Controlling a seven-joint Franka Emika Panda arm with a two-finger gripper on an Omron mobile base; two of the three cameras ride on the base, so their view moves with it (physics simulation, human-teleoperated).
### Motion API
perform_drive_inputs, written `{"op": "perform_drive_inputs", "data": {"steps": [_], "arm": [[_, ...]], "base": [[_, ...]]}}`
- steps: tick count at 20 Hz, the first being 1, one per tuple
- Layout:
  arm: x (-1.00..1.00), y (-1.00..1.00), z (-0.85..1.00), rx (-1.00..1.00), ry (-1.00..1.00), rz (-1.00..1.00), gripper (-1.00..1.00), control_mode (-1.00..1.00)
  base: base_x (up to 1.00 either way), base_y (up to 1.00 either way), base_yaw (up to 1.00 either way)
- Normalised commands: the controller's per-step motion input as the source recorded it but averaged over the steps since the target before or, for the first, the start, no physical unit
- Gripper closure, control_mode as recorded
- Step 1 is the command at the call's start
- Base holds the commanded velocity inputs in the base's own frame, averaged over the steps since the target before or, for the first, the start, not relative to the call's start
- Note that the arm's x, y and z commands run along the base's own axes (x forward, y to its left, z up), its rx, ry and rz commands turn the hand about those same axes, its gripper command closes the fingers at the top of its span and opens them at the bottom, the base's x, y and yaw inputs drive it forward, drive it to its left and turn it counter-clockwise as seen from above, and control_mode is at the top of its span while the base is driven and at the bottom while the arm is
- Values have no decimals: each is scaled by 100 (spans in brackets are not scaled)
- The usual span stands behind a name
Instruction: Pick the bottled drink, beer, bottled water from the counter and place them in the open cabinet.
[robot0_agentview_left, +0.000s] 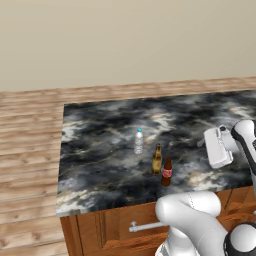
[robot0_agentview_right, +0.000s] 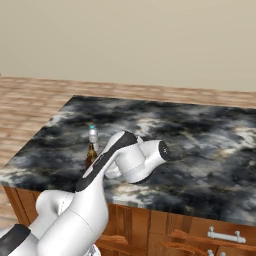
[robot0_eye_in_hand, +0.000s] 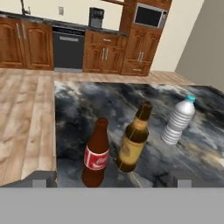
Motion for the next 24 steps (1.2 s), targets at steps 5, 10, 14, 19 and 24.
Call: {"op": "perform_drive_inputs", "data": {"steps": [5, 10, 14, 19, 24], "arm": [[0, 0, -27, 7, 0, 3, -100, -100], [0, 0, -27, 8, 0, 3, -100, -100], [0, 0, -32, 6, 0, 4, -100, -100], [0, 0, -23, 4, 0, 4, -100, -100], [0, 6, -8, 4, 0, 2, -100, -100]], "base": [[0, 0, 0], [0, 0, 0], [0, 0, 0], [0, 0, 0], [0, 0, 0]]}}
